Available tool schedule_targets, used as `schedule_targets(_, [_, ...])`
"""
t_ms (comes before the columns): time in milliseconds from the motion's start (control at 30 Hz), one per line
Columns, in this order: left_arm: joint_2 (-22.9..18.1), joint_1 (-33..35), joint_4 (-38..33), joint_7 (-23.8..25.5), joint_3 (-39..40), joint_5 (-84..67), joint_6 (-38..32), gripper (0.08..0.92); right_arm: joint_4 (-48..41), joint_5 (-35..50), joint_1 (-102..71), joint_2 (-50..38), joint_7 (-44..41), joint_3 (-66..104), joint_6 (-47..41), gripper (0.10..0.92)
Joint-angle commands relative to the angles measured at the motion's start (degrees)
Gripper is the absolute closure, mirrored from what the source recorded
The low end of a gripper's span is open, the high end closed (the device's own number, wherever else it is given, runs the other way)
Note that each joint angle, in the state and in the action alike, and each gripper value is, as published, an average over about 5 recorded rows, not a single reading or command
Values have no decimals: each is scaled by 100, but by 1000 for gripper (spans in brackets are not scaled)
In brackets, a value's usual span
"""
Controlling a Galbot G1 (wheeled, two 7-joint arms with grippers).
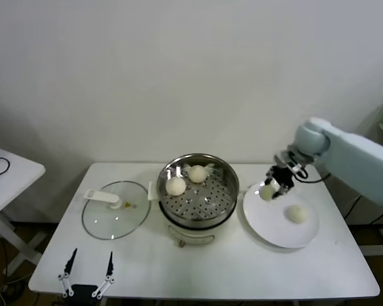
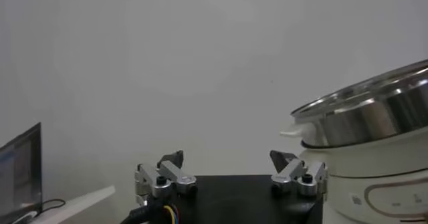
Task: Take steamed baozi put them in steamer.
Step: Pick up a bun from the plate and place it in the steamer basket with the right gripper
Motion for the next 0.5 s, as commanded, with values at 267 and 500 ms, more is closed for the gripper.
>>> schedule_targets(267, [-58,107,-31,-50,-45,-9,-83,177,1618,-513,1786,2154,-39,-932,483,472])
schedule_targets(500, [-40,185,-42,-90,-125,-62,-143,177,1348,-1057,817,2883,-10,-1123,447,445])
